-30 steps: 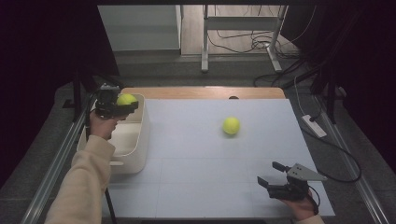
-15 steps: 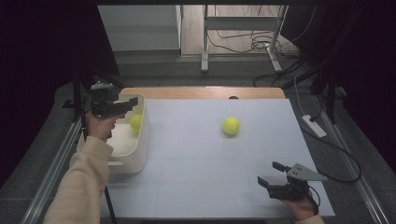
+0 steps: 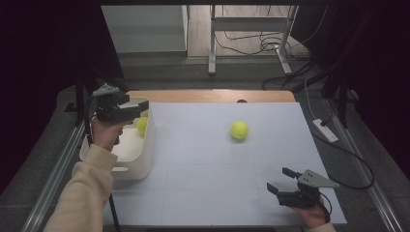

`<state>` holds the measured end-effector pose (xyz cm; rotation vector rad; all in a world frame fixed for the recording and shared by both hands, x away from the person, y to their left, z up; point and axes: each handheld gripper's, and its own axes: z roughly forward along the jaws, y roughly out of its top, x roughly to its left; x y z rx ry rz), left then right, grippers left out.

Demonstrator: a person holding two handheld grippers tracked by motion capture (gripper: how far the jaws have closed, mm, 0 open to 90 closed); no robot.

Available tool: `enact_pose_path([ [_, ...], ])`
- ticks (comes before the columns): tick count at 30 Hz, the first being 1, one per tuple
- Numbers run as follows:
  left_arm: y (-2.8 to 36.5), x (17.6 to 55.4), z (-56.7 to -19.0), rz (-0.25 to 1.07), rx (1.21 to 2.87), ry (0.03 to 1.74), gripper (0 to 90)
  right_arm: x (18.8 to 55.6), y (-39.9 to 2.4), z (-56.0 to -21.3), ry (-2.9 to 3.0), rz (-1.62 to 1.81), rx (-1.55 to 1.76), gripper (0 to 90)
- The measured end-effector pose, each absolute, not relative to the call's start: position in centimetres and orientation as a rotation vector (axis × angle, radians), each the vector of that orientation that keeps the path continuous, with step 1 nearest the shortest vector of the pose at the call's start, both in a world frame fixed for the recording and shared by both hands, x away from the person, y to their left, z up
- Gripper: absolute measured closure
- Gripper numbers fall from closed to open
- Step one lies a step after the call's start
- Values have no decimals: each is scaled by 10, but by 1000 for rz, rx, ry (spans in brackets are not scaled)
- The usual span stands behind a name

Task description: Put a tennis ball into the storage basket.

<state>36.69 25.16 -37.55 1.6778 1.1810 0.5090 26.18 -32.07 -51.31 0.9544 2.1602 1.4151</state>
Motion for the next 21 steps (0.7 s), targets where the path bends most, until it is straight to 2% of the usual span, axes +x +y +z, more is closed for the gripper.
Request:
enact_pose_path([
  [21, 213, 345, -371, 435, 1737, 980, 143, 262, -320, -513, 2158, 1413, 955, 131],
])
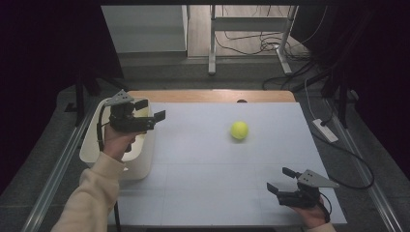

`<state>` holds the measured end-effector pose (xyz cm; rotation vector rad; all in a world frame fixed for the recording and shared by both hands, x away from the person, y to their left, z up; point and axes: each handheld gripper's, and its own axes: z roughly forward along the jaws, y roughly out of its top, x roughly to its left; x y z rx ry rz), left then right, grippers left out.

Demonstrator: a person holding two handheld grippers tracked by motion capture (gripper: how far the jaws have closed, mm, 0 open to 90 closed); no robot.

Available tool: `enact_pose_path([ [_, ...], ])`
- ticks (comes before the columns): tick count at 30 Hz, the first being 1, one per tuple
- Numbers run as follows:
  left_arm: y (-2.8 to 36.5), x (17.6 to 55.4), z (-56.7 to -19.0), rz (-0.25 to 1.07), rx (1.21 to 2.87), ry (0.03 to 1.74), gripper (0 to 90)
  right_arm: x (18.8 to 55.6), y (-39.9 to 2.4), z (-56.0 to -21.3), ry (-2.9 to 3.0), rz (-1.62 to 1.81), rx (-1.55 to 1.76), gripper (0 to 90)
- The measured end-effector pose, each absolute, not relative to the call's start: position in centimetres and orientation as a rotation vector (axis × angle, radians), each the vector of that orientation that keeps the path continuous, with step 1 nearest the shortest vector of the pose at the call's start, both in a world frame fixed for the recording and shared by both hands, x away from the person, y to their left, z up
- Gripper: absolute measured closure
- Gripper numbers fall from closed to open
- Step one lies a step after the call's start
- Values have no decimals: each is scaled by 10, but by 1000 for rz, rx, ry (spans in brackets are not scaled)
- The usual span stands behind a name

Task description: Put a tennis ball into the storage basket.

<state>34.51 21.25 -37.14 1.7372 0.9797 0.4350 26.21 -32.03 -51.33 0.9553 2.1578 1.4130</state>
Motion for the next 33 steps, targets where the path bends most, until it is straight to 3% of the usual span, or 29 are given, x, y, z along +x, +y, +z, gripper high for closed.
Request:
enact_pose_path([
  [33, 165, 339, -382, 349, 1813, 902, 140, 264, -318, -513, 2157, 1414, 949, 130],
])
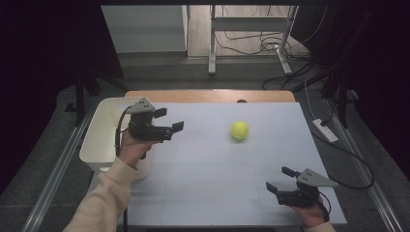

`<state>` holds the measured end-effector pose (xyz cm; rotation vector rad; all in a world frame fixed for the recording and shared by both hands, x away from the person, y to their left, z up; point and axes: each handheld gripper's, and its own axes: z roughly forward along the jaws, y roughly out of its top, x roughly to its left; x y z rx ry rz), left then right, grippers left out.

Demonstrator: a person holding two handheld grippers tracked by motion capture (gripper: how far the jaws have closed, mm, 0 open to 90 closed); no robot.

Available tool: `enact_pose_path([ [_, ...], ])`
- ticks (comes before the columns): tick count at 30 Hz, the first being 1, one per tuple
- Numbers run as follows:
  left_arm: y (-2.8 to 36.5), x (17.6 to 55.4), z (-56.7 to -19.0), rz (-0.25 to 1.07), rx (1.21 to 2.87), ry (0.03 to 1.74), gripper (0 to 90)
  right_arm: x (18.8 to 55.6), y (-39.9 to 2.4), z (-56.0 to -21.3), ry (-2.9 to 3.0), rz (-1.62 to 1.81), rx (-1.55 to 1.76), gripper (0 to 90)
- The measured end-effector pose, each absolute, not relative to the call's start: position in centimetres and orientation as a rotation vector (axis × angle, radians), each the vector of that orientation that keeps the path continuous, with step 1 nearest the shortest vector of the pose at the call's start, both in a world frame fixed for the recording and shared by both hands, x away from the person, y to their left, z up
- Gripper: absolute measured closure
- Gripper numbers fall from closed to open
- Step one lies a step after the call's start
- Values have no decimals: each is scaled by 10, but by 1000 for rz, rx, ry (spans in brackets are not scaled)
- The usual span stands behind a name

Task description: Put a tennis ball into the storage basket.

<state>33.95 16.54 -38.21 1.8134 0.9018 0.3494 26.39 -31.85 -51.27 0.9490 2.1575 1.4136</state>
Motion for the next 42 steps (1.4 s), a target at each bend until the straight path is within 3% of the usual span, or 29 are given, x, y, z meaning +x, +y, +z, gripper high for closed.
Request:
enact_pose_path([
  [42, 105, 365, -401, 268, 1872, 855, 145, 265, -320, -513, 2162, 1415, 949, 130],
])
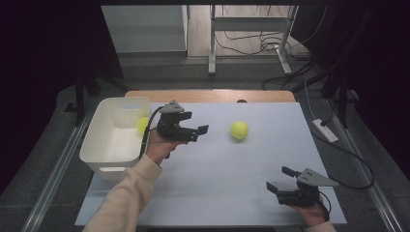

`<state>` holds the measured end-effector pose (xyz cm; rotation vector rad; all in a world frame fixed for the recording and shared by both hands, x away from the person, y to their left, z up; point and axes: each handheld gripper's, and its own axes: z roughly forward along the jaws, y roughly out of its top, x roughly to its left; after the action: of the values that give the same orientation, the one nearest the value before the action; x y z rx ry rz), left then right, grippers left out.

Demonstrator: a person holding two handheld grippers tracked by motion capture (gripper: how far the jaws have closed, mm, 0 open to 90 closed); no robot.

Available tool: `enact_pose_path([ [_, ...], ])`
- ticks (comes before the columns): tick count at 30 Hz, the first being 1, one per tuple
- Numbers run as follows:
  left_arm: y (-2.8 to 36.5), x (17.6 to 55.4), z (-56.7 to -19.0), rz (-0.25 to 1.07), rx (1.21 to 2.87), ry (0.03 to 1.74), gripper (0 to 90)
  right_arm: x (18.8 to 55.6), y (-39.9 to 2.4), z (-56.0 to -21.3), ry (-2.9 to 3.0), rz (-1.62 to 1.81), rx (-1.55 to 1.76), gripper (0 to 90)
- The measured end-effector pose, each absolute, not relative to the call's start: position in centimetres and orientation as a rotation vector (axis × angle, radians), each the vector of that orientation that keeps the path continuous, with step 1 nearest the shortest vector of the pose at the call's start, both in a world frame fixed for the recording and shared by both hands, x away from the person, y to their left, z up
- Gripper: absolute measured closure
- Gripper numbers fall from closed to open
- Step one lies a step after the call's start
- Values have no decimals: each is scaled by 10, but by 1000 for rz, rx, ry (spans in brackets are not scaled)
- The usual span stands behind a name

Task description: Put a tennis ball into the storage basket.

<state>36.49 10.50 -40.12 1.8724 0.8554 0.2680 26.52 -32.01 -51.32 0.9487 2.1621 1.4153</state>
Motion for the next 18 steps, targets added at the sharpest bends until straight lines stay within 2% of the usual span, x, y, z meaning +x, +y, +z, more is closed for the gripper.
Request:
enact_pose_path([
  [18, 77, 381, -411, 242, 1921, 841, 147, 269, -317, -513, 2158, 1432, 960, 130],
])
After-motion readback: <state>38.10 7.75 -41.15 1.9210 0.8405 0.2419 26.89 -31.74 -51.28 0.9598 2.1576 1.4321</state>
